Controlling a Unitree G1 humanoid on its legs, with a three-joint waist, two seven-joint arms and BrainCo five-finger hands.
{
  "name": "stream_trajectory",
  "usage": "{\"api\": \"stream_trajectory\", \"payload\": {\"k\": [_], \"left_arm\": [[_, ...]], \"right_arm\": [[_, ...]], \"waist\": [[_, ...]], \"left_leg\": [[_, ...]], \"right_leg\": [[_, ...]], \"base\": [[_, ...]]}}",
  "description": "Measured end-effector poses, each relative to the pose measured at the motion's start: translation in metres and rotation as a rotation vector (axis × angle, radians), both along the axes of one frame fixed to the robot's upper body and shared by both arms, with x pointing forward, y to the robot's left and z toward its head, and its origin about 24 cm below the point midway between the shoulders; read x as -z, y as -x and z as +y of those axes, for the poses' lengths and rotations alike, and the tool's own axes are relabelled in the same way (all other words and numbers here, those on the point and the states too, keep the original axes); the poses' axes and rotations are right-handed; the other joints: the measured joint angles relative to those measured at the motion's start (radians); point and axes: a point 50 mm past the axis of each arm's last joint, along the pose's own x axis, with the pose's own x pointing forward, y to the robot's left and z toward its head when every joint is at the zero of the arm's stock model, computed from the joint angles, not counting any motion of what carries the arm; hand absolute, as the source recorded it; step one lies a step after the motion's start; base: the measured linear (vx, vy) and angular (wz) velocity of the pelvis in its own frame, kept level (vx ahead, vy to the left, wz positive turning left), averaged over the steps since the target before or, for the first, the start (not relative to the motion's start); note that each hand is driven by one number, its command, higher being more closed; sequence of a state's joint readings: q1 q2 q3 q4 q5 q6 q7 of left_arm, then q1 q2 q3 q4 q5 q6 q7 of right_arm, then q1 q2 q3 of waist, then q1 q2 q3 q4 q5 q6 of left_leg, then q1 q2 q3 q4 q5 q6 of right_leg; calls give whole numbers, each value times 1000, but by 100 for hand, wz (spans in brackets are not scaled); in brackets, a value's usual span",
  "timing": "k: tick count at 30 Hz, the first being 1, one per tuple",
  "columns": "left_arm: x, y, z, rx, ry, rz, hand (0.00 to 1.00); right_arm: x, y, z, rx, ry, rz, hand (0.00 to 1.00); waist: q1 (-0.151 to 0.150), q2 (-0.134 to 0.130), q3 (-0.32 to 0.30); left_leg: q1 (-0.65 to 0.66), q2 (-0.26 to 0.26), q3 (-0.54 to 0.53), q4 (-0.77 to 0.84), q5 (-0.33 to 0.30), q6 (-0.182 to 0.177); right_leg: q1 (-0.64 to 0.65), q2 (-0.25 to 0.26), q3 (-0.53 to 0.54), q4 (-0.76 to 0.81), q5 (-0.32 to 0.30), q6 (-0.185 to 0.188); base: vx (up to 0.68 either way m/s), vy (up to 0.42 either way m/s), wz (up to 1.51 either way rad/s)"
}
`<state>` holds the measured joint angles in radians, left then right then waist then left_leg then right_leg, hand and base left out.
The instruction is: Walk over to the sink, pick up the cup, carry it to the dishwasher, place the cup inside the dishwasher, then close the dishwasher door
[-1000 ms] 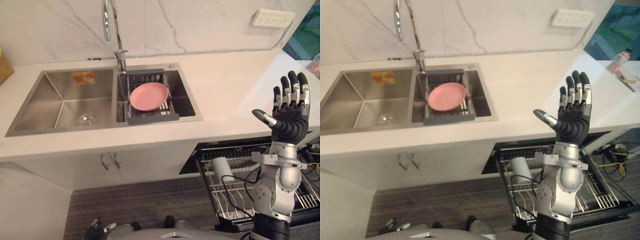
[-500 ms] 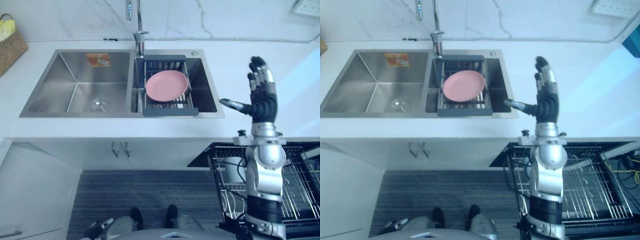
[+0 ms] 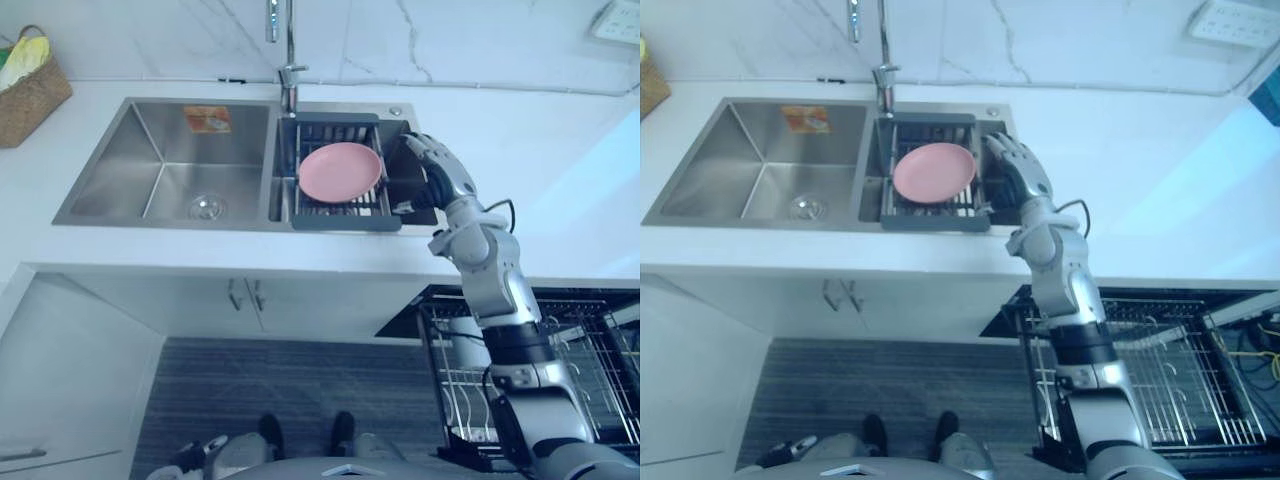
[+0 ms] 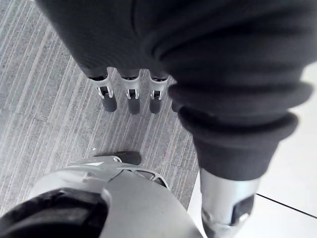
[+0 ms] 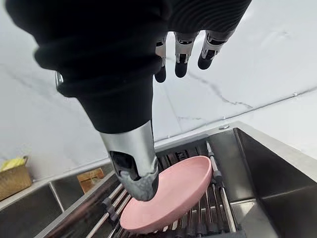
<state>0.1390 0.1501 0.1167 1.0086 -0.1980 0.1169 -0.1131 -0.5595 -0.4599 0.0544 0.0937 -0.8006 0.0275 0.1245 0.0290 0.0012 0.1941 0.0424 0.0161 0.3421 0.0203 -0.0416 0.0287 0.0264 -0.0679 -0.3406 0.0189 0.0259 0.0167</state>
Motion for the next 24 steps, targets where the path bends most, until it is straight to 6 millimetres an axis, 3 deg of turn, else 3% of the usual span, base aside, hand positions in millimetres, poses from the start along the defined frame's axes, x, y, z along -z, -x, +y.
{"api": "stream_trajectory", "payload": {"k": [6,16,24], "left_arm": [[-1,-2,3,34,-16,16,0],[-6,-11,12,38,-51,-18,0],[-10,-17,20,42,-76,-37,0]], "right_arm": [[-6,-23,0,43,82,39,0],[-2,-39,-8,104,189,67,0],[-2,-49,-2,73,262,105,0]], "waist": [[24,-1,-1],[55,-17,-2],[75,-33,3]], "left_leg": [[10,-1,-11,-14,12,-1],[6,-5,-22,-41,27,-1],[-12,-4,-45,-38,30,-4]], "right_leg": [[16,3,-11,-12,5,-2],[28,7,-31,-41,20,-3],[24,8,-54,-45,21,-4]], "base": [[-9,-3,5],[-16,14,5],[6,10,8]]}}
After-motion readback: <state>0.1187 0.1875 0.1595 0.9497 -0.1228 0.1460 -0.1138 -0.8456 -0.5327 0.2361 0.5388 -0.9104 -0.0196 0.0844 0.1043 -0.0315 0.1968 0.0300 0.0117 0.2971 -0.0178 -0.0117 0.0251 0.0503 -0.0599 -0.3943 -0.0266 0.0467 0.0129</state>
